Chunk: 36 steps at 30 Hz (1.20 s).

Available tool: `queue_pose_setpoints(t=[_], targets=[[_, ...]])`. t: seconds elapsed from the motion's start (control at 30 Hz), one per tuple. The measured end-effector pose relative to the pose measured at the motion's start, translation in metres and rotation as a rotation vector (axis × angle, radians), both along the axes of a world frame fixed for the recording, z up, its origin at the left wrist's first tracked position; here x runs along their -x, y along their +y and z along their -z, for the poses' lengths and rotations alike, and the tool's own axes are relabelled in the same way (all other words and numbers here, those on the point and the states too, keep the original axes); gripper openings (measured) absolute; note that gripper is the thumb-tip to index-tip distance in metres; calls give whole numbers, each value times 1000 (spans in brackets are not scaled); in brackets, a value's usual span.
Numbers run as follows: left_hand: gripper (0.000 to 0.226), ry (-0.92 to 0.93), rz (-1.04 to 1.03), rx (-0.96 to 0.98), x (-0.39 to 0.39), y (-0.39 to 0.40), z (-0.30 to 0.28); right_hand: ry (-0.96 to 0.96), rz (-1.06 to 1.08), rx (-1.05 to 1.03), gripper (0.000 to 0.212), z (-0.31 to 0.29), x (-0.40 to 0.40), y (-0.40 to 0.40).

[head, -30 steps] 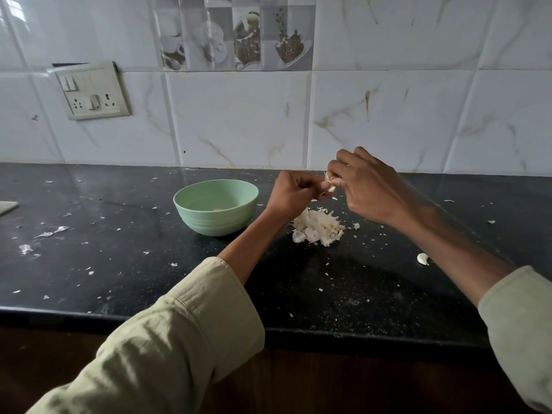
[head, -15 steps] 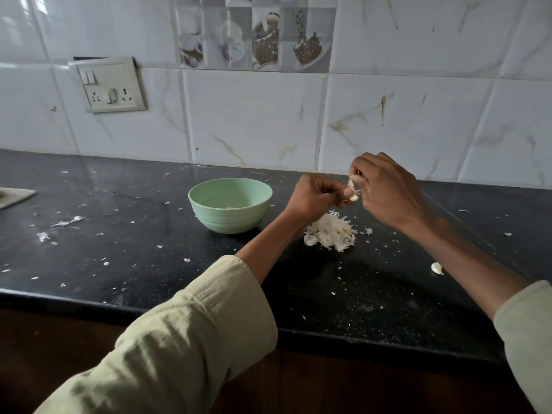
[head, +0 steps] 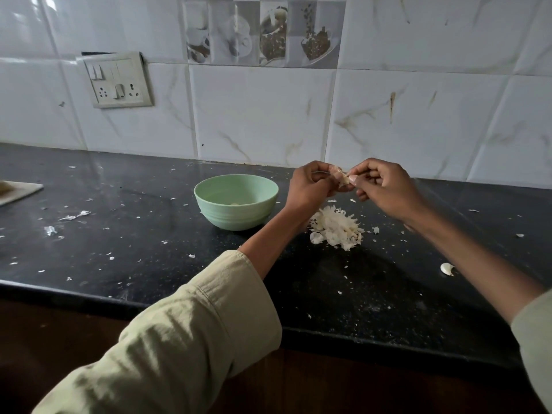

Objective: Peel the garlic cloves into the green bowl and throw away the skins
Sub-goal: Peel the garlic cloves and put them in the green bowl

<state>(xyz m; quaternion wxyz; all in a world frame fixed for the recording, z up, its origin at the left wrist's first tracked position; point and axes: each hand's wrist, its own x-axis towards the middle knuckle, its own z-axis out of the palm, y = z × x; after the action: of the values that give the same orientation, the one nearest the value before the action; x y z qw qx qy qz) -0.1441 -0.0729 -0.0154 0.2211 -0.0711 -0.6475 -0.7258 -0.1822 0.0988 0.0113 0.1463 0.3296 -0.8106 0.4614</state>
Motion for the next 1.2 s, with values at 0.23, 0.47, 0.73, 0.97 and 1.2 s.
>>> queue_pose_setpoints(t=[0.23,0.47,0.73,0.97,1.2], targets=[[16,-38,-59,88,2,2,1,126,64,17,8,1,-3,1],[14,-37,-25,-25,-4,3,1,165,37,35,18,1,-5,1],[21,-149,68,-212,-10,6,-2,233,48,82,16,1,-10,-4],[35,-193,33,-215,-6,2,-2,258,31,53,18,3,-13,-6],[32,-187,32,-235,-6,2,-3,53,-108,183,22,6,-7,-7]])
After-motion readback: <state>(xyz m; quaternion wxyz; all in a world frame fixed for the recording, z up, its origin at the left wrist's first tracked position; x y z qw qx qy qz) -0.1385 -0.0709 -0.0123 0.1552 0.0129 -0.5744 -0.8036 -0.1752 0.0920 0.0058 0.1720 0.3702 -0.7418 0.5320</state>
